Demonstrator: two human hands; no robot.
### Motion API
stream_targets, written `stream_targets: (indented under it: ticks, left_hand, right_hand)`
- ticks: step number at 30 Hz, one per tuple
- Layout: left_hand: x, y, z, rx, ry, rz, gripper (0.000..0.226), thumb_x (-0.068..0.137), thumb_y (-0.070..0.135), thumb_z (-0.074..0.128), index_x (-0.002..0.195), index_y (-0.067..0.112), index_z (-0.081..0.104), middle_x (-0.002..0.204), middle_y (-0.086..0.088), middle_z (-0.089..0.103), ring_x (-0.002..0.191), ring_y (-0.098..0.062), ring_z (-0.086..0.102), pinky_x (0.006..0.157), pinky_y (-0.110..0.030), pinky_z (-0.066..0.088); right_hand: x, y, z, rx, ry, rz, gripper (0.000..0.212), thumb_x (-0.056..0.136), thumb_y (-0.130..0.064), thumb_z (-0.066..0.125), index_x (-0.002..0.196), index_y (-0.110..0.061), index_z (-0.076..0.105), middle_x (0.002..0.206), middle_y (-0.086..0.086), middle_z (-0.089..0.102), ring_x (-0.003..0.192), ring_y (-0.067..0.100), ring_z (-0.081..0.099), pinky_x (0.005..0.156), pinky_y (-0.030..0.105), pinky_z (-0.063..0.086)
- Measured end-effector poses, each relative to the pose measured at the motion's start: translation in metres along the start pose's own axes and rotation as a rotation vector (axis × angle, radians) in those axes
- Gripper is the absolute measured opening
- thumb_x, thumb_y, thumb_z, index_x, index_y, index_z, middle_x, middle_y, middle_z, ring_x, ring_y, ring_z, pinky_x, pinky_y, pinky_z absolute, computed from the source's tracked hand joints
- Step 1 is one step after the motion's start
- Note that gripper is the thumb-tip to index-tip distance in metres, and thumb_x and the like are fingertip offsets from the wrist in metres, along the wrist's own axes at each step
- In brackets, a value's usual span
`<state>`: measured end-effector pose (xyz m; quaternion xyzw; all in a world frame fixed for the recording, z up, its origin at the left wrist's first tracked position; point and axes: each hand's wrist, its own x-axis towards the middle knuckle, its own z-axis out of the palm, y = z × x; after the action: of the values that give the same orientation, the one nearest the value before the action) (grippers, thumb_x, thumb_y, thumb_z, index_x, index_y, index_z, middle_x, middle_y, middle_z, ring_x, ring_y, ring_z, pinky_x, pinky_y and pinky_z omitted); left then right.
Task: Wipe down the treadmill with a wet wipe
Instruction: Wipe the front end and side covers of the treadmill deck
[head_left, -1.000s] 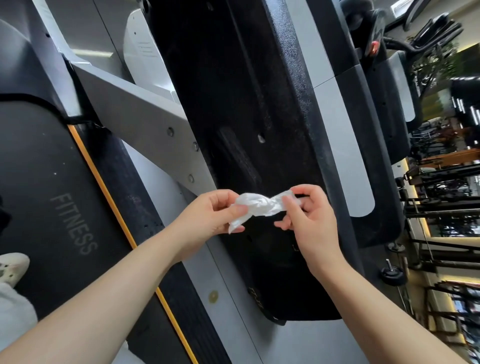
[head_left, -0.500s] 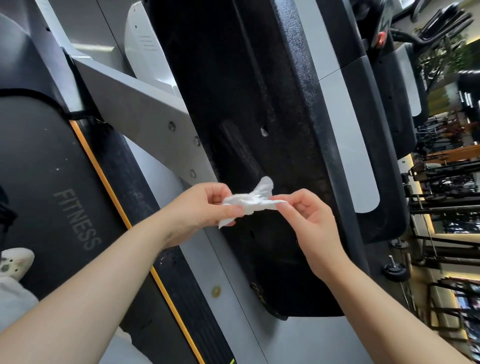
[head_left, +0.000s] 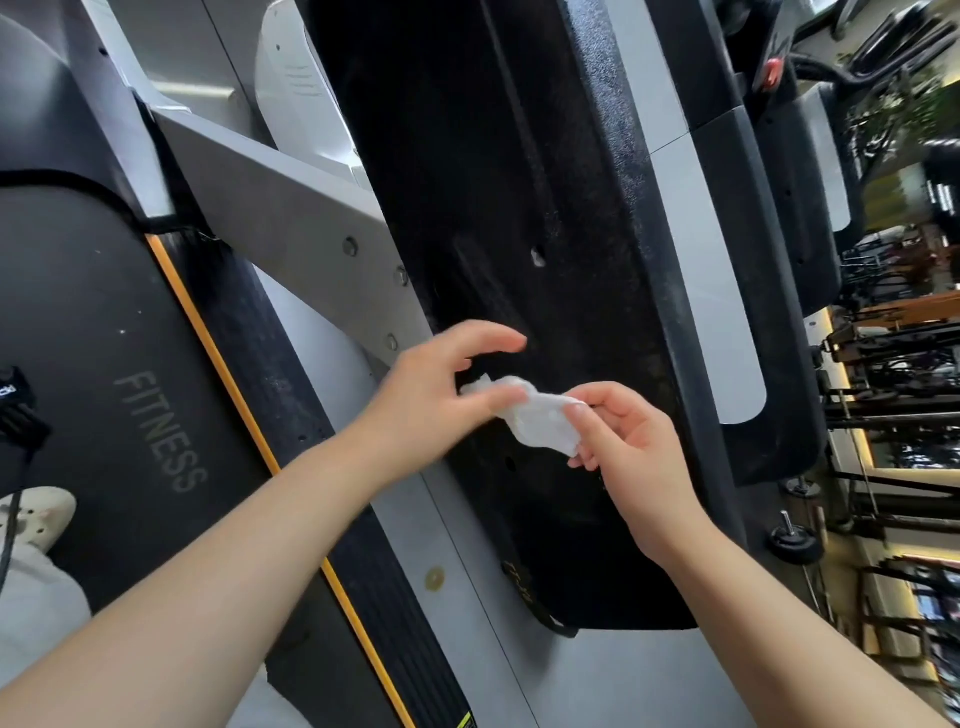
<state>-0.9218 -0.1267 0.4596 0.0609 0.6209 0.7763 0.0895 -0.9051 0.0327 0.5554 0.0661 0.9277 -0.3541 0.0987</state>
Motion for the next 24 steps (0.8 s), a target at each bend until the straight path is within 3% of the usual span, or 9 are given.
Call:
stream_targets:
  ticks: [2,5,7,9,13,18,20,22,24]
  left_hand:
    - [0.002,0.005,0.011,0.199,-0.169,0.09,0.037,0.086,0.027,0.064,0.122,0.033,0.055,0.107,0.026,0.058,0.106,0.013,0.049,0.091,-0.004,0.036]
    - [0.0,0.0,0.015,0.352,-0.226,0.1,0.016,0.089,0.026,0.061,0.103,0.033,0.061,0.089,0.018,0.061,0.087,0.002,0.055,0.077,-0.018,0.044]
    - [-0.003,-0.005,0.015,0.314,-0.239,0.067,0.007,0.091,0.026,0.057,0.09,0.033,0.059,0.083,0.013,0.062,0.079,-0.003,0.056,0.07,-0.024,0.045]
    - [-0.007,-0.01,0.014,0.204,-0.208,0.003,0.014,0.092,0.023,0.055,0.086,0.036,0.054,0.085,0.009,0.063,0.075,-0.006,0.056,0.069,-0.026,0.046]
    - [-0.008,-0.019,0.002,0.122,-0.148,-0.164,0.026,0.09,0.011,0.051,0.087,0.036,0.047,0.091,0.01,0.064,0.074,-0.009,0.058,0.067,-0.021,0.049]
    - [-0.008,-0.029,-0.001,0.197,0.004,-0.251,0.021,0.091,0.009,0.046,0.082,0.028,0.051,0.089,0.005,0.061,0.082,-0.019,0.061,0.074,-0.034,0.052]
    - [-0.008,-0.029,0.01,0.07,0.125,-0.284,0.024,0.092,0.005,0.043,0.083,0.025,0.054,0.09,0.004,0.06,0.087,-0.02,0.061,0.078,-0.033,0.054]
    - [-0.004,-0.021,0.012,-0.043,0.308,-0.233,0.024,0.091,0.001,0.044,0.089,0.021,0.057,0.096,0.005,0.059,0.092,-0.013,0.059,0.082,-0.017,0.05]
    - [0.004,-0.011,0.005,-0.054,0.408,-0.119,0.024,0.091,0.0,0.048,0.092,0.022,0.058,0.097,0.008,0.06,0.09,-0.001,0.055,0.074,-0.003,0.043]
  right_hand:
    - [-0.001,0.002,0.001,-0.08,-0.015,-0.067,0.009,0.089,-0.019,0.062,0.082,-0.02,0.068,0.072,-0.004,0.062,0.066,0.009,0.056,0.065,0.022,0.047]
    - [-0.002,0.005,0.004,-0.178,0.037,-0.186,0.013,0.084,-0.033,0.054,0.081,-0.022,0.062,0.087,-0.009,0.059,0.084,0.007,0.057,0.076,0.017,0.045]
    - [-0.003,0.005,0.009,-0.146,0.066,-0.197,0.01,0.088,-0.025,0.05,0.08,-0.024,0.056,0.083,-0.011,0.059,0.077,0.002,0.056,0.069,0.013,0.044]
    - [-0.005,0.004,0.013,-0.124,0.123,-0.192,0.014,0.092,-0.019,0.045,0.08,-0.022,0.052,0.074,-0.01,0.056,0.064,0.001,0.053,0.058,0.012,0.041]
    - [-0.005,0.005,0.013,-0.124,0.12,-0.135,0.02,0.098,-0.019,0.047,0.081,-0.029,0.053,0.064,-0.004,0.055,0.046,0.01,0.048,0.043,0.024,0.038]
    - [-0.015,0.003,0.014,-0.15,0.256,-0.233,0.018,0.097,-0.018,0.048,0.082,-0.029,0.053,0.064,0.001,0.052,0.05,0.017,0.047,0.044,0.031,0.039]
    - [-0.016,0.004,0.019,-0.14,0.299,-0.219,0.014,0.095,-0.024,0.047,0.083,-0.03,0.052,0.064,-0.003,0.052,0.053,0.021,0.049,0.047,0.034,0.041]
    - [-0.014,0.009,0.021,-0.209,0.252,-0.189,0.015,0.096,-0.022,0.049,0.082,-0.026,0.052,0.066,-0.003,0.053,0.055,0.013,0.049,0.049,0.029,0.041]
    - [-0.012,0.012,0.018,-0.328,0.15,-0.17,0.015,0.096,-0.018,0.051,0.081,-0.02,0.054,0.065,0.001,0.053,0.055,0.01,0.045,0.05,0.018,0.036]
